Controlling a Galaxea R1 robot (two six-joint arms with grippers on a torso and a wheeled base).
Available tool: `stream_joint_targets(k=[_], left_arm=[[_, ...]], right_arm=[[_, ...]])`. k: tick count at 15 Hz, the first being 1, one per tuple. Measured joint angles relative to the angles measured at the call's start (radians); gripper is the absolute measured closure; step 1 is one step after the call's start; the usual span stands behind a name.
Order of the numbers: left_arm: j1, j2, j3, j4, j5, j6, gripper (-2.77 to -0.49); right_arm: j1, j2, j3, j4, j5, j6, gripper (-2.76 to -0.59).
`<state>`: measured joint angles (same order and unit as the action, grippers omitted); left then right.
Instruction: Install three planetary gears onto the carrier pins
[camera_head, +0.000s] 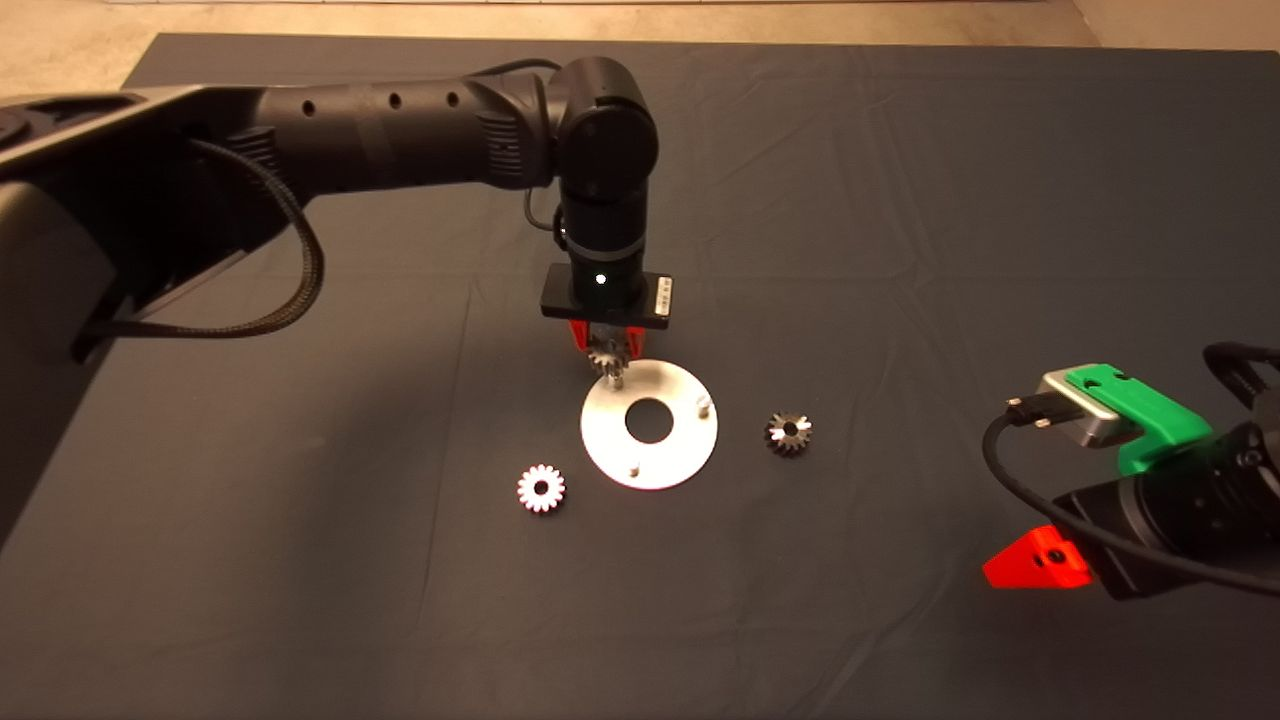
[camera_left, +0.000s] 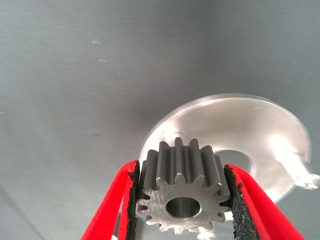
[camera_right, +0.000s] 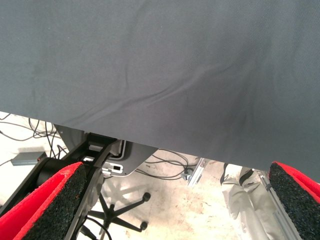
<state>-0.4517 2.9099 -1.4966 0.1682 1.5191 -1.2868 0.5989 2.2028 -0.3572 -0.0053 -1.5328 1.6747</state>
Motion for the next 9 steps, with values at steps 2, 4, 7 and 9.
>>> stream_joint_targets(k=[2, 4, 7, 9], left_arm=[[0.0, 0.007, -0.013, 0.0, 0.0, 0.0, -1.01], [0.0, 0.007, -0.022, 0.0, 0.001, 0.001, -1.01], [0.01, 0.008, -0.022, 0.0, 0.0, 0.001, -1.01], [0.011, 0.007, -0.022, 0.0, 0.0, 0.001, -1.01]], right_arm=[[-0.001, 0.0, 0.0, 0.0, 0.0, 0.0, -2.73], [-0.001, 0.0, 0.0, 0.0, 0.0, 0.0, -2.73], [-0.001, 0.0, 0.0, 0.0, 0.0, 0.0, -2.73], [-0.001, 0.0, 0.0, 0.0, -0.001, 0.0, -2.73]])
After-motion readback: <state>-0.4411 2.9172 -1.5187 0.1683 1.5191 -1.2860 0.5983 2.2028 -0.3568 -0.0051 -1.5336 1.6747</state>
